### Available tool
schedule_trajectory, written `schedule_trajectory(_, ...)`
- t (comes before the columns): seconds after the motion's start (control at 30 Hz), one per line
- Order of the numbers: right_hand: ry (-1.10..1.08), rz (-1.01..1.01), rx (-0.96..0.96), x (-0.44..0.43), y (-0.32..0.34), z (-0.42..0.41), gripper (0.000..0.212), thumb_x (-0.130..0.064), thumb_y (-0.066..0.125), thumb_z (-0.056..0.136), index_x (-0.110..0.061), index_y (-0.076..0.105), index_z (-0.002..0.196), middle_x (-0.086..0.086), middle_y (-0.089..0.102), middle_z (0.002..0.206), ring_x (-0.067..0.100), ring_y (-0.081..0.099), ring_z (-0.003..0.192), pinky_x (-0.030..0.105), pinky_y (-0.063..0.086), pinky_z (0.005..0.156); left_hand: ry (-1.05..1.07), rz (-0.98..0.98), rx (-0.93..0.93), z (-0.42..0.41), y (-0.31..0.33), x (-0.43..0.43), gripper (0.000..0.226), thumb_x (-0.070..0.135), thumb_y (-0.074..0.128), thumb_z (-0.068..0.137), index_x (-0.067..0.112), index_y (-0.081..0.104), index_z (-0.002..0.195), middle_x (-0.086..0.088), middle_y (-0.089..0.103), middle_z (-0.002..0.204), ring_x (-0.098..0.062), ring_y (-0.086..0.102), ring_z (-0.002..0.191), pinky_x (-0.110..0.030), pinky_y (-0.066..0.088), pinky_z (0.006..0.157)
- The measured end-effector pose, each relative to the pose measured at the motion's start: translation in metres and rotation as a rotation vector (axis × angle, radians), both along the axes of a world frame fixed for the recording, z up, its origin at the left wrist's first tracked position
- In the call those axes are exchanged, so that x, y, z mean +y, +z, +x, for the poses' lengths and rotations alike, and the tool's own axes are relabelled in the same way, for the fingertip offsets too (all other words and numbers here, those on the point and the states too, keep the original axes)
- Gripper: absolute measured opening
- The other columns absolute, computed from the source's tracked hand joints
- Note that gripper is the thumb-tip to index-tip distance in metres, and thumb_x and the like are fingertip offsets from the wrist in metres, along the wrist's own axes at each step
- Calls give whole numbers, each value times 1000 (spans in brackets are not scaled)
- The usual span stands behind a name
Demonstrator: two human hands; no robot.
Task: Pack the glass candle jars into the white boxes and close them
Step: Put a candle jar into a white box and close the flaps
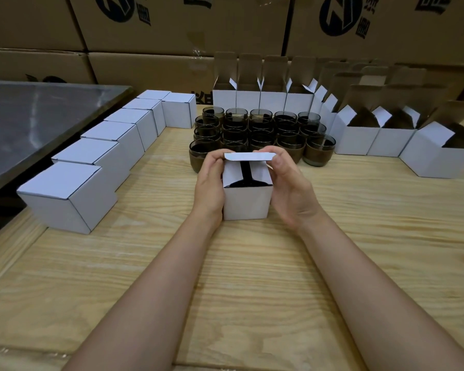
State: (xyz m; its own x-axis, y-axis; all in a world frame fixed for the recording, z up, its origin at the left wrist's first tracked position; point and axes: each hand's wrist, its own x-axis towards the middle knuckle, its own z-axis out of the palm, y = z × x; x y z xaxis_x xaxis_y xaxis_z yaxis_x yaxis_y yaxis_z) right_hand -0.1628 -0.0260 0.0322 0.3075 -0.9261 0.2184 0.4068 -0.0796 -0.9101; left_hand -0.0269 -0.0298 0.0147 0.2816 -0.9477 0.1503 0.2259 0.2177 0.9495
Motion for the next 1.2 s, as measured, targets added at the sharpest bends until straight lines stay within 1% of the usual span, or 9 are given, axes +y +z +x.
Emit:
schedule_trajectory(0.27,2,-86,113,-1,-7,-1,27,-6,62,70,-21,54,92,5,48,120,18,50,103,26,47,78,-31,24,-16,-2,4,6,25,31,40,96,27,60,81,-1,61,98,-22,54,90,-42,41,78)
schedule_trajectory(0.37,-4,-84,138,-2,-9,-2,27,-4,62,67,-21,55,87,3,48,126,19,49,111,28,46,81,-107,39,25,-2,7,10,29,49,53,77,22,56,86,-11,57,105,-28,54,92,-44,44,78)
schedule_trajectory(0.47,-14,-70,126,-3,-10,-4,27,-2,64,64,-19,56,83,4,48,127,20,50,113,31,45,83,-145,-4,79,-2,6,11,45,54,58,60,19,54,88,-7,54,100,-26,53,90,-40,45,74)
schedule_trajectory(0.63,-15,-67,110,-4,-11,-4,26,1,62,62,-17,57,79,6,48,125,18,51,110,32,42,86,-159,-64,88,-2,2,9,43,47,62,58,18,53,88,-4,53,95,-23,53,88,-38,44,73)
schedule_trajectory(0.8,-14,-59,112,-7,-15,-5,6,-10,53,71,-8,55,76,3,48,126,17,49,112,35,37,90,-135,-85,26,0,-2,6,27,14,50,63,17,53,89,1,53,90,-17,52,81,-30,44,64)
schedule_trajectory(1.0,-4,-57,128,-8,-17,-8,11,-13,52,72,-10,62,74,-5,52,126,10,53,111,25,42,81,-148,-58,21,1,3,11,33,11,49,61,16,55,93,-3,56,98,-19,53,87,-31,45,68)
schedule_trajectory(1.07,36,-50,121,-9,-19,-11,21,-21,51,80,-18,71,74,-8,51,130,11,51,117,28,41,88,0,-159,-192,1,6,16,33,10,50,65,15,60,96,-1,58,103,-15,54,95,-33,44,79)
schedule_trajectory(1.13,74,-58,114,-11,-21,-12,26,-19,49,84,-22,75,78,-9,49,134,9,50,121,30,39,96,265,-362,-689,2,6,22,29,11,54,74,13,66,100,3,61,112,-14,53,108,-37,39,93)
schedule_trajectory(1.2,114,-65,97,-12,-23,-12,27,-14,51,83,-21,76,83,-9,47,136,7,51,122,29,41,98,406,-548,-1127,2,5,28,24,23,59,83,15,69,104,5,67,109,-16,58,107,-38,32,95)
